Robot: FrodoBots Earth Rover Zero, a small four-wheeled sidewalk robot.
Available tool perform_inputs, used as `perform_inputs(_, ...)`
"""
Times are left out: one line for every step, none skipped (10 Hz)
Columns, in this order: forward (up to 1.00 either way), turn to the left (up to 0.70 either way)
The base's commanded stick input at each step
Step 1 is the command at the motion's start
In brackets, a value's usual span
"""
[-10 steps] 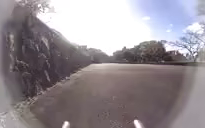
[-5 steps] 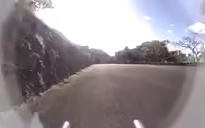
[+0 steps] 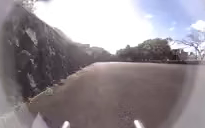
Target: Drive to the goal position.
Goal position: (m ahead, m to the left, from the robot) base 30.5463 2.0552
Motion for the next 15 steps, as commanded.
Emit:
perform_inputs(0.70, 0.00)
perform_inputs(0.70, 0.00)
perform_inputs(0.70, 0.00)
perform_inputs(0.70, 0.00)
perform_inputs(0.70, 0.00)
perform_inputs(0.70, 0.00)
perform_inputs(0.70, 0.00)
perform_inputs(0.70, 0.00)
perform_inputs(0.70, 0.00)
perform_inputs(0.70, 0.00)
perform_inputs(0.70, 0.00)
perform_inputs(0.70, 0.00)
perform_inputs(0.70, 0.00)
perform_inputs(0.70, 0.00)
perform_inputs(0.70, 0.00)
